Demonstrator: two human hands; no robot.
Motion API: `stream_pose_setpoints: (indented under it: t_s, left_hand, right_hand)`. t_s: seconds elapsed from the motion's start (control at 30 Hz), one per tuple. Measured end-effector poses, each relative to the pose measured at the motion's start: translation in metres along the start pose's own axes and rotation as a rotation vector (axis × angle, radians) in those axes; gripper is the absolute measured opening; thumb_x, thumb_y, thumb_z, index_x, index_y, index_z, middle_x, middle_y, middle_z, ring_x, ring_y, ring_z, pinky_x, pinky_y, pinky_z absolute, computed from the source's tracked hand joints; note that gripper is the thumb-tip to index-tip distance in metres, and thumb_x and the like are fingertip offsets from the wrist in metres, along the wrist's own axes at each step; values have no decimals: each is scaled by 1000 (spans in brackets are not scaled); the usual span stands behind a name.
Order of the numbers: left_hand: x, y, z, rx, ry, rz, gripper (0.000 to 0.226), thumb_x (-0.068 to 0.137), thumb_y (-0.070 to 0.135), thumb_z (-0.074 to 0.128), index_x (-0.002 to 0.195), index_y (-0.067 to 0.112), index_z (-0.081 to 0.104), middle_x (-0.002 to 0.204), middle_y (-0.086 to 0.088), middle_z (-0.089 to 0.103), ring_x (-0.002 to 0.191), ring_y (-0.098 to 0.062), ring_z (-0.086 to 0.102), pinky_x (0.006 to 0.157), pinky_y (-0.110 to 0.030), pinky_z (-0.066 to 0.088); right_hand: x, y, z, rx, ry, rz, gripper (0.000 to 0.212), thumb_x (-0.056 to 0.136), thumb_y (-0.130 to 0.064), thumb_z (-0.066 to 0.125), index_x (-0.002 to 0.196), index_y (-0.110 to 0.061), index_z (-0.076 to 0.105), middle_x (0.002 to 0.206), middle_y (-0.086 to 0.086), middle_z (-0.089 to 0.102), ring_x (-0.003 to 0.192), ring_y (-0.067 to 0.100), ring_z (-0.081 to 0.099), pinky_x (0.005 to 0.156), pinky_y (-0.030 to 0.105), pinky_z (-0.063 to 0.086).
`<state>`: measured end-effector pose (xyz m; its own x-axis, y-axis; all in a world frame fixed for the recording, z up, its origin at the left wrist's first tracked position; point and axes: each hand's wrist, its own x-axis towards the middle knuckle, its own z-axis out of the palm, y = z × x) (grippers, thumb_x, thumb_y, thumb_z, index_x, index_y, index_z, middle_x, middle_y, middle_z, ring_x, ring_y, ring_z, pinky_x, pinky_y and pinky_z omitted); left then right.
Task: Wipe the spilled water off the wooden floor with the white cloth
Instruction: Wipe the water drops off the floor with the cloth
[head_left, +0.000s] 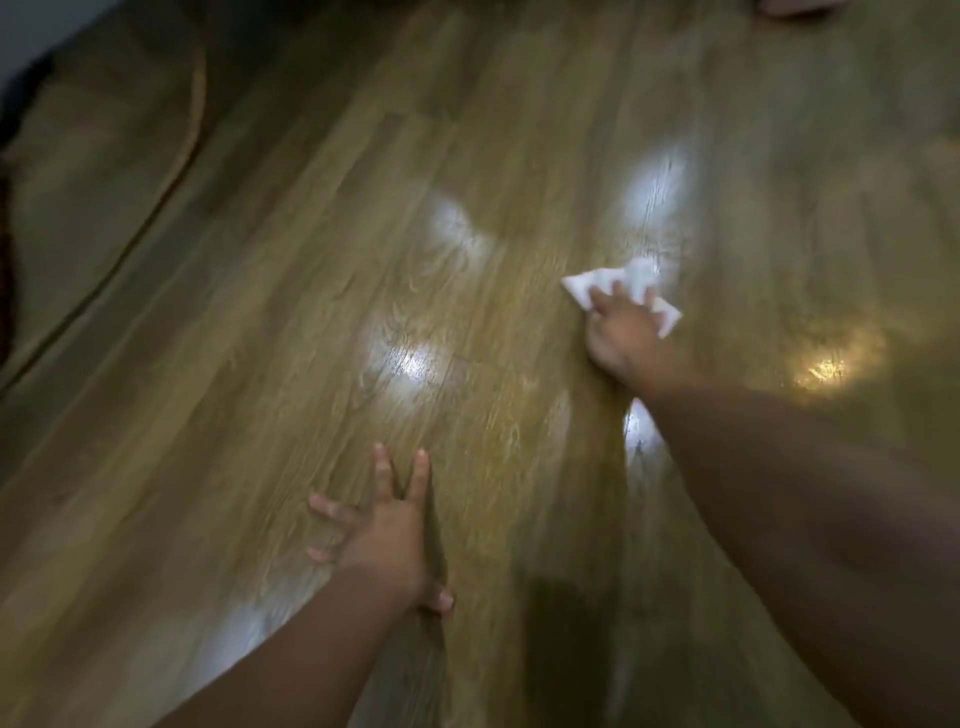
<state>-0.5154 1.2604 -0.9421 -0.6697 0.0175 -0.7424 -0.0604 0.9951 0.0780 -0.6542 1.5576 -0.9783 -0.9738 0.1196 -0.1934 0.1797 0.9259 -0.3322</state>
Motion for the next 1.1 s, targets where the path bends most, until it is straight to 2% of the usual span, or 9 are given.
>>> stream_pose_setpoints:
  t_s: [0.1, 0.2, 0.27, 0.5, 0.63, 0.77, 0.93, 1.0, 1.1]
  left_hand:
    - [-2, 3, -2, 7, -15, -9, 151, 57, 42, 94, 145, 49, -29, 147, 8, -51, 136, -64, -22, 101, -80, 24]
    - [-6, 5, -6, -3, -26, -13, 152, 56, 37, 95, 144, 50, -28, 150, 8, -47, 134, -65, -25, 100, -82, 19]
    - [-8, 4, -9, -7, -39, -15, 151, 57, 37, 95, 145, 50, -28, 150, 9, -47, 134, -64, -26, 100, -82, 19]
    - [-12, 2, -12, -16, -45, 2, 148, 59, 36, 94, 148, 48, -24, 149, 8, -48, 133, -65, -27, 99, -83, 19]
    - [-11, 2, -11, -29, -48, 12, 147, 59, 35, 94, 148, 48, -23, 150, 7, -47, 133, -65, -26, 99, -84, 18]
    - [-15, 0, -8, 27, 6, 18, 147, 59, 35, 94, 149, 47, -22, 153, 5, -44, 133, -67, -22, 96, -85, 21]
    - [18, -2, -19, -117, 52, -242, 129, 76, 40, 83, 153, 24, -20, 162, -16, -13, 139, -65, -2, 101, -83, 17]
    - [10, -1, -21, -18, 86, -285, 148, 58, 57, 89, 154, 16, -17, 162, -17, -12, 143, -58, -3, 110, -74, 14]
    - [-6, 1, -9, 2, -13, 30, 149, 54, 40, 95, 152, 41, -18, 158, 2, -34, 131, -69, -23, 95, -85, 21]
  right_hand:
    - [-16, -124, 46, 18, -46, -122, 51, 96, -20, 37, 146, -27, 40, 160, 7, 20, 149, 30, 6, 116, 49, 9]
    - [-31, -199, 81, -66, -308, -644, 48, 99, -21, 41, 145, -31, 43, 162, -1, 21, 150, 26, 5, 118, 46, 0]
    - [-20, -185, 81, -55, -322, -737, 46, 98, -28, 39, 143, -32, 47, 161, -5, 23, 149, 28, 15, 121, 46, 9]
    - [-16, 43, -8, -95, 127, 26, 47, 98, -34, 35, 141, -21, 47, 154, 18, 32, 130, 47, 41, 112, 54, 28]
    - [-57, 60, 11, -110, 201, 306, 53, 92, -41, 23, 139, -25, 42, 149, 18, 32, 132, 52, 32, 113, 61, 20]
    - [-32, -57, 34, -19, 90, 47, 53, 103, -47, 16, 148, -27, 34, 159, 9, 25, 146, 39, 16, 118, 51, 9]
    - [-78, -247, 107, 0, -425, -488, 50, 100, -54, 29, 141, -31, 48, 155, 8, 36, 141, 28, 31, 112, 37, 25]
    - [-87, -260, 105, 79, -506, -562, 46, 97, -53, 36, 136, -36, 54, 156, 2, 35, 146, 25, 23, 117, 36, 17]
    - [-60, -192, 63, 183, -346, -429, 51, 91, -41, 38, 126, -15, 64, 128, 10, 62, 119, 24, 53, 105, 30, 34]
